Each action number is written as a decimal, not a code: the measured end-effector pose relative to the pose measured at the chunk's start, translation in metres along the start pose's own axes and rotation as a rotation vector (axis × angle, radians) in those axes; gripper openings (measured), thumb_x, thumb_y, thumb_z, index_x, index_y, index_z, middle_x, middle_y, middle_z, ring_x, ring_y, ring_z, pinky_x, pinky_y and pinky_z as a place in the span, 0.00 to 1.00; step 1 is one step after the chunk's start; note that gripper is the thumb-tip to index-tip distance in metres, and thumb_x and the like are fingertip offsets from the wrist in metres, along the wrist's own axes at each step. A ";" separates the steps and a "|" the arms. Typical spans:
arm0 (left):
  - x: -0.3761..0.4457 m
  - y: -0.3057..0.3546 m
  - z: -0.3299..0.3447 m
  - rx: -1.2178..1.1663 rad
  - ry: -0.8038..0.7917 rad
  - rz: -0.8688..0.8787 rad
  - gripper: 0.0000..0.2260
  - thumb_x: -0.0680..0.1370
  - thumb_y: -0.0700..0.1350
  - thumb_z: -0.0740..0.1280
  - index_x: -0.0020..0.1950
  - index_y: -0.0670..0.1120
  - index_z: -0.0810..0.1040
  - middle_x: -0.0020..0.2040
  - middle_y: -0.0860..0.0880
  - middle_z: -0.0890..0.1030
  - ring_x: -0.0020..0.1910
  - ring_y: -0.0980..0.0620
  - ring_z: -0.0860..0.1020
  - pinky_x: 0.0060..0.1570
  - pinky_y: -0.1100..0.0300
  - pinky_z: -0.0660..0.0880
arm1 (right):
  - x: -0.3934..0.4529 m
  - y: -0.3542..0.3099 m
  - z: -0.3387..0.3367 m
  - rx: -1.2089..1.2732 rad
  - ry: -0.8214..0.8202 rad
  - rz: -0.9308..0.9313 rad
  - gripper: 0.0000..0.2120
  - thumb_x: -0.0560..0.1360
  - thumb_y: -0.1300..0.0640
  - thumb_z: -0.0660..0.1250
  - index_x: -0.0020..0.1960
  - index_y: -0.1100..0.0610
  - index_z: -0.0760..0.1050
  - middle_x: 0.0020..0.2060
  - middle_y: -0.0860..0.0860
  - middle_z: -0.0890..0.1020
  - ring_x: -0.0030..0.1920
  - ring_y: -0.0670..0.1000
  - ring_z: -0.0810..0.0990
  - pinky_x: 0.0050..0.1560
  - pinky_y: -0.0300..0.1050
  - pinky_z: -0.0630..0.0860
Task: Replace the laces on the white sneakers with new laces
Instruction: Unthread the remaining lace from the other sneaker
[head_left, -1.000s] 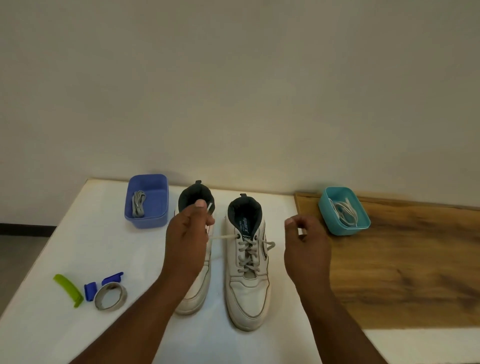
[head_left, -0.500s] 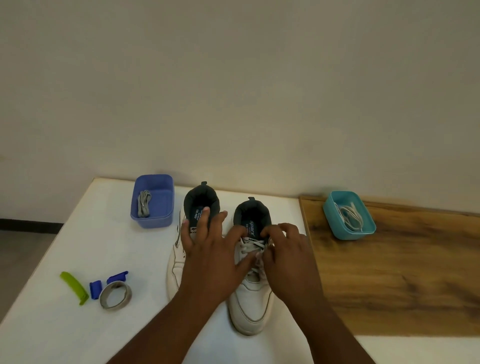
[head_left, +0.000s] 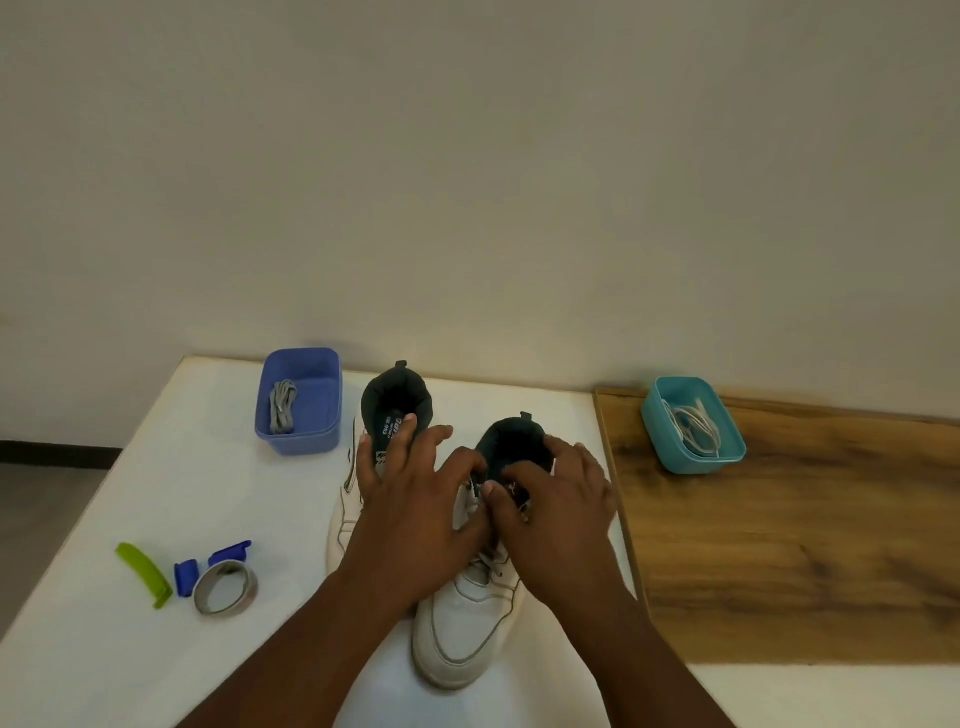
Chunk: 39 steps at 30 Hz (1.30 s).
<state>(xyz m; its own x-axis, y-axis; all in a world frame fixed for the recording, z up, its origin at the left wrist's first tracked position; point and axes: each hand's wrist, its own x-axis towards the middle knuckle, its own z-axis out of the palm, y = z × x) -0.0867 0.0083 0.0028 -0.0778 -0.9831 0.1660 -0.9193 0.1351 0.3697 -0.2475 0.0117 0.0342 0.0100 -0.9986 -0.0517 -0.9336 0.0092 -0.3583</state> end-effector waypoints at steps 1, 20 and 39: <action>0.000 0.000 0.002 0.006 -0.009 0.017 0.19 0.76 0.68 0.56 0.64 0.64 0.71 0.76 0.52 0.66 0.80 0.46 0.53 0.75 0.36 0.43 | 0.001 0.000 0.005 0.037 -0.005 -0.024 0.14 0.82 0.39 0.59 0.62 0.39 0.79 0.79 0.49 0.61 0.81 0.56 0.50 0.78 0.60 0.47; 0.004 -0.002 0.004 -0.043 -0.012 -0.057 0.21 0.73 0.67 0.56 0.62 0.63 0.73 0.73 0.55 0.70 0.80 0.47 0.55 0.75 0.37 0.41 | 0.004 -0.004 -0.017 0.870 0.120 0.347 0.18 0.76 0.47 0.73 0.36 0.58 0.74 0.30 0.51 0.78 0.33 0.46 0.77 0.38 0.46 0.75; 0.004 0.004 0.000 -0.028 -0.072 -0.051 0.12 0.75 0.56 0.59 0.55 0.63 0.78 0.69 0.57 0.72 0.80 0.48 0.52 0.74 0.33 0.39 | 0.016 0.032 -0.033 1.195 0.400 0.800 0.13 0.80 0.51 0.66 0.57 0.60 0.81 0.36 0.51 0.78 0.35 0.48 0.74 0.42 0.48 0.73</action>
<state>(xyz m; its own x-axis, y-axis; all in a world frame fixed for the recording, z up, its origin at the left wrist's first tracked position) -0.0909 0.0053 0.0049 -0.0594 -0.9950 0.0807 -0.9118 0.0870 0.4012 -0.2887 -0.0058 0.0524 -0.6309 -0.6545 -0.4167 0.1954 0.3857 -0.9017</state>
